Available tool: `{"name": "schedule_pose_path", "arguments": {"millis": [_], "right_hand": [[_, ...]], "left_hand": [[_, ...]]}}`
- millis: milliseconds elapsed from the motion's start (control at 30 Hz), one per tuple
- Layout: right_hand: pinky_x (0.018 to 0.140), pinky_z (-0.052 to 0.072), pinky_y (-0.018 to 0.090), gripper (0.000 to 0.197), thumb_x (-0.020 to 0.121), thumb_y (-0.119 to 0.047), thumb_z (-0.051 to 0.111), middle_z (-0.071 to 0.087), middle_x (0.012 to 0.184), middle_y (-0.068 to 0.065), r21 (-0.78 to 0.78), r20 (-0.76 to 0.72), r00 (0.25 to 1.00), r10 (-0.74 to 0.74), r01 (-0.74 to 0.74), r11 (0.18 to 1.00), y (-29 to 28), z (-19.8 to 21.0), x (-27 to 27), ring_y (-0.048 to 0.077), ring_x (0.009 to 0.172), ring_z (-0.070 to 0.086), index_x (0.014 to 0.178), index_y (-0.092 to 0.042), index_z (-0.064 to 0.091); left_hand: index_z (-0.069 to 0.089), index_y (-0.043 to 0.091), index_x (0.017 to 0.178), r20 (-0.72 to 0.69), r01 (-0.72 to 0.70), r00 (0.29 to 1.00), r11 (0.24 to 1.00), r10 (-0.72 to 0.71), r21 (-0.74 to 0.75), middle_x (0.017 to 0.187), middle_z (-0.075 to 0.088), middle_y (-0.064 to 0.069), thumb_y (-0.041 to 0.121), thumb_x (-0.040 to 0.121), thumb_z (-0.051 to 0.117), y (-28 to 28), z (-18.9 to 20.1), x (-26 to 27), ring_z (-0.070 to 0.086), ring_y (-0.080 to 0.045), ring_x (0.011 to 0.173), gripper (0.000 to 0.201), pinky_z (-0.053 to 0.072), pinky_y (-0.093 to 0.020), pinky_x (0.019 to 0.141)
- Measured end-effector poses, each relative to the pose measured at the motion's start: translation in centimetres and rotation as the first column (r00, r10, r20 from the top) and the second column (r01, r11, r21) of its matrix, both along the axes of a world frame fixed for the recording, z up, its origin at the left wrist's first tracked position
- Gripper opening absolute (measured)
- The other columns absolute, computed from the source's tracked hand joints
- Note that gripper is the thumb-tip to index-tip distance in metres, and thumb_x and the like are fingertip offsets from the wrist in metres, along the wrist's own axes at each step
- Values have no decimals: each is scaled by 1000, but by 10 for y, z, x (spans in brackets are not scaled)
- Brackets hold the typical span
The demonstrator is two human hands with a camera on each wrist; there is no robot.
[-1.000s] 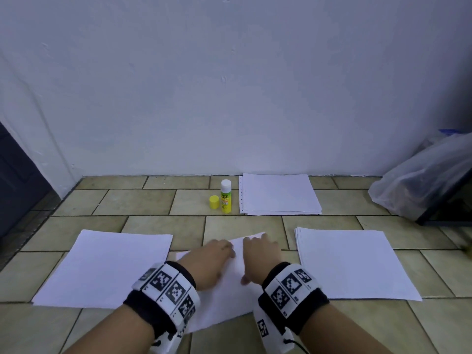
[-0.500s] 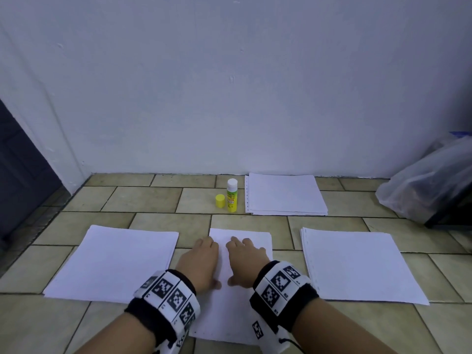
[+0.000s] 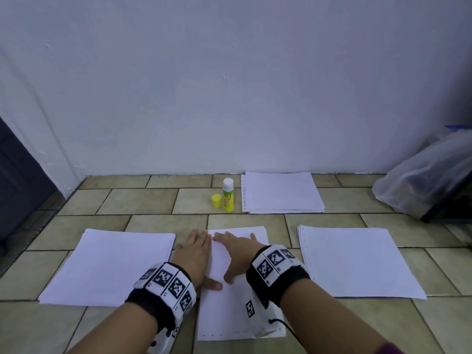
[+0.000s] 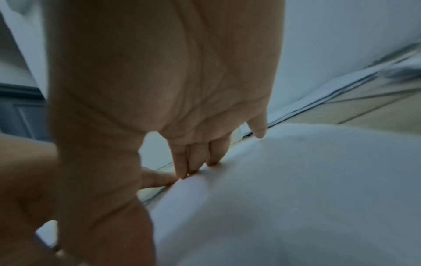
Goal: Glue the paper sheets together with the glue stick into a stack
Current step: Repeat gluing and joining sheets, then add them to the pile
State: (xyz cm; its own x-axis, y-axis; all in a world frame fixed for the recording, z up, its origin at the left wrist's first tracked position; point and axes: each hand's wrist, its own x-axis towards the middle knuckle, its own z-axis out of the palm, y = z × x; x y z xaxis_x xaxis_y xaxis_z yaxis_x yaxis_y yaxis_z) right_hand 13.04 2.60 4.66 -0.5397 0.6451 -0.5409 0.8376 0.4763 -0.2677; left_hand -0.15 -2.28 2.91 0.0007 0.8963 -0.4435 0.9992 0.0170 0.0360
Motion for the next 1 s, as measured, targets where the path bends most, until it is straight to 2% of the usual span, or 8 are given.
{"name": "schedule_pose_path", "arguments": {"millis": [133,233,367,500,633,733,833,1000], "right_hand": [[117,-1,53,85,80,-41,70,43,145,-1,75,-49,991,-123,127,989,1,2,19,22,135,38,148,-26,22],[117,5,50,76,82,-50,65,53,135,0,66,-40,971,-236,238,969,8,6,45,21,131,42,144,-25,29],[114,24,45,78,81,-52,65,54,133,2,66,-30,955,-294,295,953,11,6,68,22,126,47,143,-21,31],[112,24,46,84,78,-49,72,56,127,3,165,14,976,-216,211,963,4,1,61,24,121,50,141,-11,30],[102,34,45,71,81,-38,71,40,138,6,254,135,983,-124,86,963,-4,1,49,28,130,30,134,-8,35],[100,34,45,60,86,-26,65,33,140,12,279,197,974,-110,52,959,-8,1,37,32,133,22,136,-9,36],[97,34,42,46,90,-18,54,32,137,15,311,197,973,-118,52,949,-14,2,23,32,130,26,133,-10,40],[97,37,42,57,89,-31,60,33,136,16,235,112,991,-75,47,971,-35,0,-1,32,127,33,136,-10,36]], "left_hand": [[-6,9,153,-24,1,1000,1000,-1,-8,161,-8,0,63,74,68,0,1,0,-10,-21,148,121,14,-45,119],[-7,8,153,-27,13,1000,1000,-14,-23,161,-10,-1,63,74,67,1,4,1,-10,-21,148,121,14,-45,119],[-4,6,153,-25,38,999,999,-39,-26,161,-6,-3,65,72,68,2,8,-1,-6,-22,148,123,15,-44,119],[15,10,149,-14,52,999,999,-51,3,155,17,-2,68,67,70,7,13,-5,12,-20,143,115,27,-41,114],[31,12,141,-43,24,999,999,-22,49,141,32,-2,73,70,62,10,18,-3,24,-20,134,99,34,-39,106],[23,9,146,9,103,994,989,-105,106,154,16,-6,65,75,65,5,17,4,14,-22,143,99,28,-38,112],[15,15,152,141,226,961,970,-238,94,160,5,4,49,80,70,-4,12,9,9,-15,146,97,19,-30,117],[39,15,130,29,191,980,975,-195,111,132,39,-2,52,79,68,-10,17,11,41,-17,120,69,41,-31,91]]}}
